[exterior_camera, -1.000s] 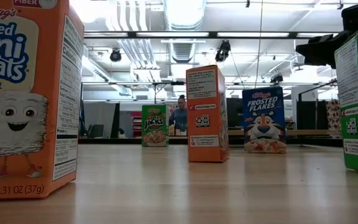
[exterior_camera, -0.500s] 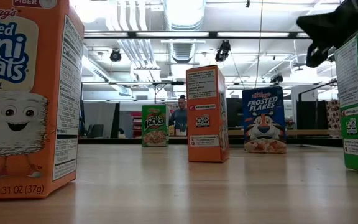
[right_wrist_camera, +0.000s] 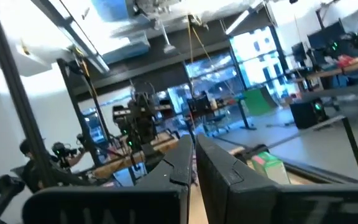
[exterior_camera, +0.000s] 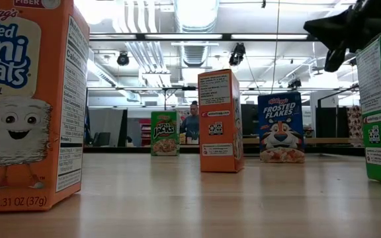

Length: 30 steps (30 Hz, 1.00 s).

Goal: Stack cereal on shelf
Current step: Put the middle right blue cereal box on the shelf

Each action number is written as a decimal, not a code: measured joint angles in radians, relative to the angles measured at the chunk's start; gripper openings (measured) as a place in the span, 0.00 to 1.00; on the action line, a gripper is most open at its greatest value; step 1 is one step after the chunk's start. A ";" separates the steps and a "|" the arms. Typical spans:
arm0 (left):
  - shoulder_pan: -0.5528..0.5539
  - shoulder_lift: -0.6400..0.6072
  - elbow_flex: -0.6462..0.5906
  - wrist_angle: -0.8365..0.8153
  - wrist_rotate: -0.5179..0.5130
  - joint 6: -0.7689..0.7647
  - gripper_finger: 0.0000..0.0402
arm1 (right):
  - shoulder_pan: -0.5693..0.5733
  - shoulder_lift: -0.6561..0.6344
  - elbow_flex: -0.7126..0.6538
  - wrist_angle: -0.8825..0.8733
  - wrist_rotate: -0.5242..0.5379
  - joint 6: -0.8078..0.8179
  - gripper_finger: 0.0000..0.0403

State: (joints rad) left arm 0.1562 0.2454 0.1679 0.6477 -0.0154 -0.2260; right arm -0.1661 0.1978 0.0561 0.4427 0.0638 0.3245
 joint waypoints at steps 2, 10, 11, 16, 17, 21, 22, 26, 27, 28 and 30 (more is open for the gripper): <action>0.000 0.029 0.000 0.019 0.000 0.011 0.00 | 0.000 0.055 0.032 -0.017 0.037 0.022 0.03; 0.000 0.127 0.000 0.017 0.000 -0.003 0.00 | 0.000 0.282 0.216 -0.193 0.094 0.027 0.03; 0.000 0.137 0.000 0.017 0.000 -0.011 0.00 | 0.000 0.311 0.246 -0.228 0.094 0.026 0.03; 0.000 0.186 0.000 0.018 0.015 -0.086 0.00 | 0.000 0.441 0.382 -0.373 0.094 0.024 0.03; -0.001 0.196 0.000 0.023 0.027 -0.082 0.00 | 0.000 0.466 0.405 -0.389 0.094 0.024 0.03; -0.007 0.237 0.000 0.086 0.033 -0.074 0.00 | 0.000 0.560 0.482 -0.467 0.094 0.007 0.03; -0.012 0.249 0.000 0.102 0.033 -0.073 0.00 | 0.000 0.581 0.502 -0.477 0.094 -0.001 0.03; -0.048 0.301 0.000 0.148 0.033 -0.079 0.00 | -0.005 0.663 0.571 -0.501 0.094 -0.029 0.03; -0.059 0.314 0.000 0.174 0.033 -0.078 0.00 | -0.006 0.686 0.586 -0.502 0.094 -0.032 0.03; -0.070 0.328 0.000 0.209 0.033 -0.075 0.00 | -0.006 0.707 0.603 -0.507 0.093 -0.038 0.03; -0.093 0.355 0.000 0.268 0.033 -0.063 0.00 | -0.011 0.740 0.644 -0.540 0.093 -0.053 0.03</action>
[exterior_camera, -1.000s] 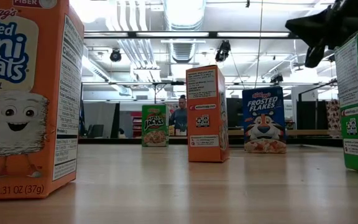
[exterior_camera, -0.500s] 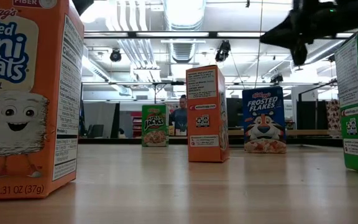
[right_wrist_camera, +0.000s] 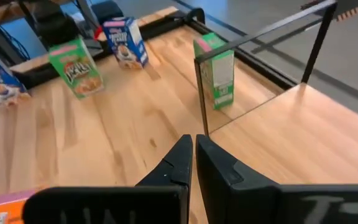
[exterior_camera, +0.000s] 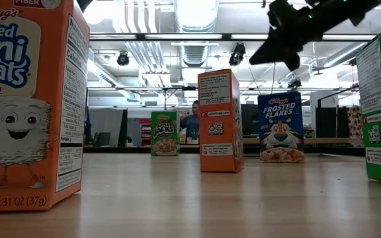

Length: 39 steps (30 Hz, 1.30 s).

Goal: Stack cereal on shelf
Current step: Put the middle right blue cereal box on the shelf

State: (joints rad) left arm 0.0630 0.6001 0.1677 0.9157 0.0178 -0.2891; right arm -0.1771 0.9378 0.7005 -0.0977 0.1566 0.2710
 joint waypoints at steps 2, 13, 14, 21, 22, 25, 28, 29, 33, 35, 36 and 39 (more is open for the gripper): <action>-0.021 0.025 0.000 0.051 0.000 0.020 0.00 | -0.001 0.037 0.054 -0.036 -0.003 -0.009 0.03; -0.041 0.065 0.000 0.130 -0.005 0.064 0.00 | -0.009 0.239 0.350 -0.452 -0.007 -0.048 0.03; -0.041 0.063 0.000 0.131 -0.005 0.072 0.00 | -0.010 0.259 0.383 -0.491 -0.007 -0.047 0.03; -0.040 0.059 0.000 0.141 -0.008 0.075 0.00 | -0.012 0.387 0.581 -0.796 -0.007 -0.035 0.03; -0.040 0.059 0.000 0.141 -0.008 0.075 0.00 | -0.012 0.402 0.604 -0.831 -0.008 -0.029 0.03; -0.040 0.059 0.000 0.143 -0.008 0.075 0.00 | -0.012 0.442 0.662 -0.935 -0.010 -0.011 0.03; -0.040 0.059 0.000 0.143 -0.008 0.075 0.00 | -0.012 0.469 0.700 -1.012 -0.045 0.015 0.03; -0.040 0.059 0.000 0.143 -0.008 0.075 0.00 | -0.011 0.473 0.709 -1.031 -0.063 0.025 0.03; -0.040 0.059 0.000 0.143 -0.008 0.075 0.00 | -0.010 0.477 0.722 -1.083 -0.156 0.070 0.03; -0.040 0.059 0.000 0.143 -0.008 0.075 0.00 | -0.008 0.475 0.720 -1.102 -0.205 0.078 0.03; -0.040 0.059 0.000 0.143 -0.008 0.075 0.00 | -0.006 0.472 0.719 -1.114 -0.228 0.078 0.03; -0.040 0.059 0.000 0.144 -0.008 0.075 0.00 | 0.015 0.465 0.710 -1.149 -0.262 0.068 0.03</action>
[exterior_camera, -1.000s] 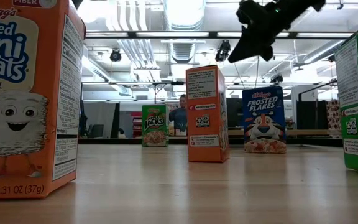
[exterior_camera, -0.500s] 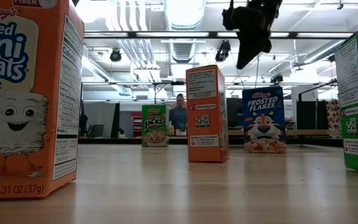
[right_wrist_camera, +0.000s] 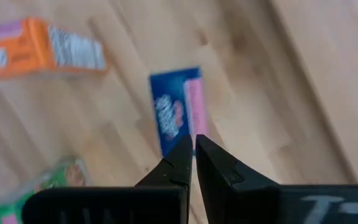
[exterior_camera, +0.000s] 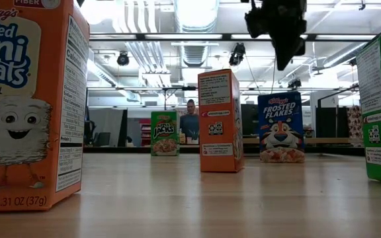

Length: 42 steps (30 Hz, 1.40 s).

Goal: Stack cereal on shelf
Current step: Put the middle right blue cereal box on the shelf

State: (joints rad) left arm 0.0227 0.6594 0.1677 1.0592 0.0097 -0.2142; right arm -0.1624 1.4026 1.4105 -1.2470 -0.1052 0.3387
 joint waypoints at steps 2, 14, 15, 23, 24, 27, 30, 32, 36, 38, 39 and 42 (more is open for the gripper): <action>0.000 0.000 0.000 0.000 0.000 -0.001 0.00 | 0.018 -0.004 -0.011 0.002 -0.001 -0.018 0.03; 0.000 0.000 0.000 0.001 0.000 -0.004 0.00 | 0.071 0.017 -0.039 0.082 0.000 -0.089 0.09; 0.000 0.000 0.000 0.001 0.000 -0.004 0.00 | 0.071 0.019 -0.039 0.081 0.000 -0.089 0.12; 0.000 0.000 0.000 0.000 0.000 -0.004 0.00 | 0.071 0.020 -0.039 0.082 0.137 -0.056 0.48; 0.000 0.000 0.000 0.000 0.000 -0.004 0.00 | 0.070 0.020 -0.039 0.081 0.159 -0.064 0.53; 0.000 0.000 0.000 0.000 0.000 -0.004 0.00 | 0.070 0.020 -0.039 0.086 0.173 -0.132 0.62; 0.000 0.000 0.000 0.000 0.000 -0.004 0.00 | 0.071 0.019 -0.039 0.125 0.167 -0.149 0.68; 0.000 0.000 0.000 0.000 0.000 -0.004 0.00 | 0.071 0.019 -0.040 0.145 0.158 -0.156 0.70; 0.000 0.000 0.000 -0.001 0.000 -0.004 0.00 | 0.087 0.019 -0.040 0.160 0.134 -0.177 0.73; 0.000 0.000 0.000 -0.002 0.000 -0.004 0.00 | 0.110 0.019 -0.047 0.158 0.132 -0.209 0.74; 0.000 0.000 0.000 -0.003 0.000 -0.004 0.00 | 0.128 0.019 -0.053 0.158 0.133 -0.235 0.74; 0.000 0.000 0.000 -0.004 0.000 -0.004 0.00 | 0.203 0.019 -0.078 0.174 0.167 -0.303 0.74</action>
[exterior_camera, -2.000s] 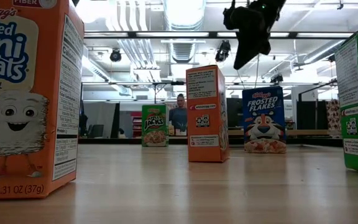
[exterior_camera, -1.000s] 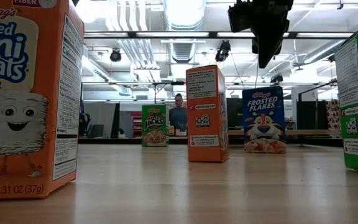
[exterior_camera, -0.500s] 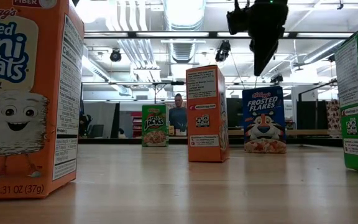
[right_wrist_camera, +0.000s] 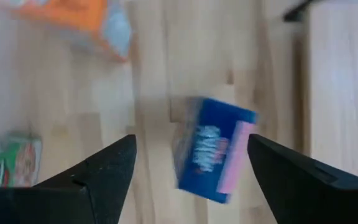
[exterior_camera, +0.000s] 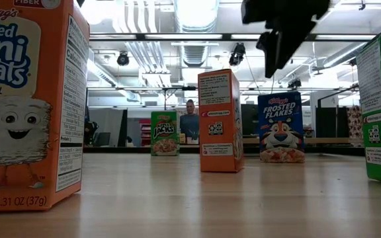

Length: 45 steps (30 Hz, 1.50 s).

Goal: Stack cereal on shelf
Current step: Put the middle right blue cereal box on the shelf

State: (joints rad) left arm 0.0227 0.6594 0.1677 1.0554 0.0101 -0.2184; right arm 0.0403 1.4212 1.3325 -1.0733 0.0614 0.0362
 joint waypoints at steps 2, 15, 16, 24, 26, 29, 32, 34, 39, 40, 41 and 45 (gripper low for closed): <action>0.000 0.000 0.000 0.000 0.000 0.000 0.00 | 0.052 -0.003 -0.021 0.038 0.080 -0.002 0.72; 0.000 0.002 0.000 -0.001 0.000 0.000 0.00 | 0.125 -0.154 -0.263 0.284 0.291 0.191 0.70; 0.000 0.002 0.000 -0.001 0.000 0.000 0.00 | 0.126 -0.174 -0.298 0.315 0.302 0.201 0.70; 0.000 0.000 0.000 -0.001 0.000 0.000 0.00 | 0.125 -0.295 -0.491 0.489 0.367 0.248 0.70; 0.000 0.000 0.000 -0.001 0.000 0.000 0.00 | 0.125 -0.313 -0.524 0.534 0.368 0.253 0.70; 0.000 0.000 0.000 -0.001 0.000 0.000 0.00 | 0.125 -0.321 -0.566 0.594 0.368 0.252 0.70; 0.000 0.000 0.000 -0.001 0.000 0.000 0.00 | 0.118 -0.308 -0.590 0.606 0.369 0.253 0.70; 0.000 0.000 0.000 -0.001 0.000 0.000 0.00 | 0.109 -0.298 -0.603 0.614 0.368 0.253 0.70; 0.000 0.002 0.000 -0.001 0.000 0.000 0.00 | 0.097 -0.284 -0.610 0.641 0.359 0.251 0.69; 0.000 0.002 0.000 -0.001 0.000 0.000 0.00 | 0.096 -0.283 -0.608 0.643 0.357 0.251 0.68; 0.000 0.002 0.000 -0.001 0.000 0.000 0.00 | 0.096 -0.283 -0.608 0.643 0.357 0.251 0.66; 0.000 0.002 0.000 -0.001 0.000 0.000 0.00 | 0.096 -0.283 -0.608 0.642 0.338 0.252 0.58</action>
State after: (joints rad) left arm 0.0227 0.6613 0.1677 1.0546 0.0105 -0.2184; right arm 0.1368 1.1385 0.7246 -0.4312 0.3994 0.2879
